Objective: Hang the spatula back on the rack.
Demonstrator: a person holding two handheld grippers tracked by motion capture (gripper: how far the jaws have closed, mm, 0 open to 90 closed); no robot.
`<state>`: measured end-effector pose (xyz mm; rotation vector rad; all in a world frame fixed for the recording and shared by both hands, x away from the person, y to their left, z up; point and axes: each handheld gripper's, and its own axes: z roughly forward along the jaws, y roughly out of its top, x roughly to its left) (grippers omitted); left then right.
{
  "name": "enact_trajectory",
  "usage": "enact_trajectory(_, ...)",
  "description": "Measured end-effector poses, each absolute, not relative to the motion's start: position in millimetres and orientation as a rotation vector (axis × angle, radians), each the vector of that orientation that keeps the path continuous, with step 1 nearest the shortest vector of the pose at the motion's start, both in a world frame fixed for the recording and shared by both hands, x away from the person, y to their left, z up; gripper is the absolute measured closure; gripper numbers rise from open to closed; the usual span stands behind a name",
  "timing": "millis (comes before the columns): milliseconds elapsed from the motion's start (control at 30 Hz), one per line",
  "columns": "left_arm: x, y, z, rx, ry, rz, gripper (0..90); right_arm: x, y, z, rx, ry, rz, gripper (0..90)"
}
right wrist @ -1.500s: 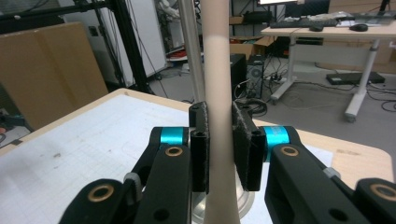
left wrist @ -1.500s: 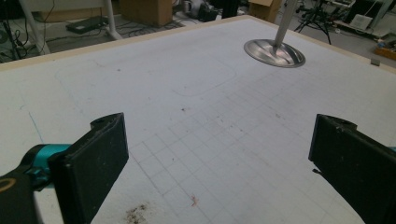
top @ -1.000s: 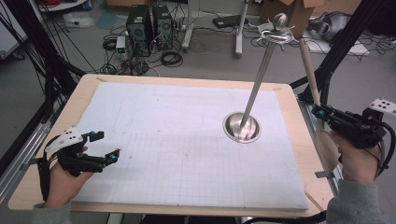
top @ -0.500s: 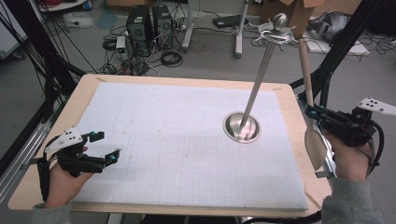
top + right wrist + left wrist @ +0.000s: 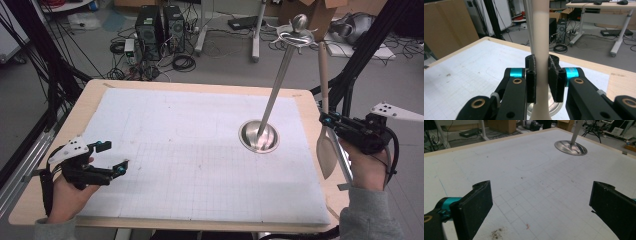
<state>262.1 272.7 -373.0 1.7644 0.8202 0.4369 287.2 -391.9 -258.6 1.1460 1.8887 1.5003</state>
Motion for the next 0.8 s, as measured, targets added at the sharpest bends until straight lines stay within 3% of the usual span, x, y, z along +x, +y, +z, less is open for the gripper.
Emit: enact_trajectory(800, 261.2, 278.1, -372.1, 1.755, 0.827, 0.443, 5.2, 303.9, -373.8, -263.3, 1.17, 1.933, 1.406, 78.9)
